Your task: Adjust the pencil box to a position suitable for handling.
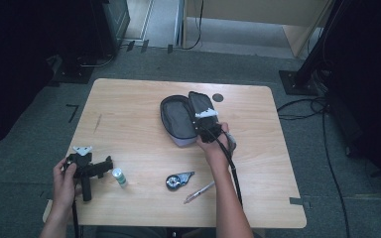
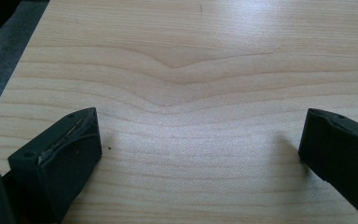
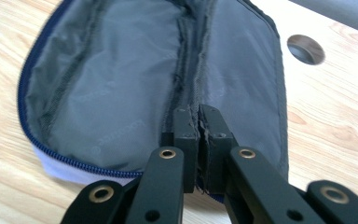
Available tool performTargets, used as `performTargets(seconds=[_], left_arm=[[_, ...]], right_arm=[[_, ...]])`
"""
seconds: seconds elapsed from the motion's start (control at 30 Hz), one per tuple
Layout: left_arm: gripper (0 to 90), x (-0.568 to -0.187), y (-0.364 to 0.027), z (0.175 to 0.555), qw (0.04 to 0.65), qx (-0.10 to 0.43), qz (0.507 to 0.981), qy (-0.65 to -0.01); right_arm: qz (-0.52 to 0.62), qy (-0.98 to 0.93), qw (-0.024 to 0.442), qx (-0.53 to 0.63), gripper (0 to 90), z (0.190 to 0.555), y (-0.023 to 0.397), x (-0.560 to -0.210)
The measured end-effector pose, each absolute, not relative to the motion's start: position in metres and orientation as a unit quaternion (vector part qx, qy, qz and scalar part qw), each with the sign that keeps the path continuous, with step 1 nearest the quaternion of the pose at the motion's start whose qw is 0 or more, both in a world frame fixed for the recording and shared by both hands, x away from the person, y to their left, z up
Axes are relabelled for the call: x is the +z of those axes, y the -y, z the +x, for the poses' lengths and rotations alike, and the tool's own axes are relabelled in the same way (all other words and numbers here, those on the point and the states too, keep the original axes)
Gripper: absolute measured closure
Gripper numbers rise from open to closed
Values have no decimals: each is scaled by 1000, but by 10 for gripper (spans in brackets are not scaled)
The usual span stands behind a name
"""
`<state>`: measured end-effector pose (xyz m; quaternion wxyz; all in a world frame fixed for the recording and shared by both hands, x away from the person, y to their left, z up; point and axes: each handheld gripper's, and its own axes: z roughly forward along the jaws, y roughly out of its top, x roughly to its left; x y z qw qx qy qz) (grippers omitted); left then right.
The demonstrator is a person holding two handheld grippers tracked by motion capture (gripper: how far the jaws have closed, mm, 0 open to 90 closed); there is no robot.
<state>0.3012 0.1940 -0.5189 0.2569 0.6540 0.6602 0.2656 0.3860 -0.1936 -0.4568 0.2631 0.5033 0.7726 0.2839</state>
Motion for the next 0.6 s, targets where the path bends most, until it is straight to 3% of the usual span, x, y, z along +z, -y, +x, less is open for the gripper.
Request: performTargets(seconds=[0.2, 0.23, 0.3, 0.37, 0.43, 0.57, 0.6], left_arm=[[0, -519, -194, 301, 257, 265, 654, -660], [0, -519, -194, 301, 257, 265, 654, -660], [0, -519, -194, 301, 257, 265, 654, -660], [0, -519, -194, 301, 258, 266, 653, -661], [0, -519, -194, 301, 258, 266, 653, -661], [0, -519, -194, 301, 257, 266, 654, -660], [0, -519, -194, 301, 257, 266, 654, -661]], right_arm=[[522, -757, 275, 281, 851, 387, 209, -461], [539, -743, 281, 281, 774, 387, 214, -461], [546, -738, 275, 286, 720, 386, 216, -460], [555, -731, 276, 287, 612, 384, 215, -459], [581, -708, 283, 287, 393, 381, 214, -457], [652, -651, 280, 269, 149, 379, 219, -457], [662, -648, 269, 264, 127, 379, 218, -458]])
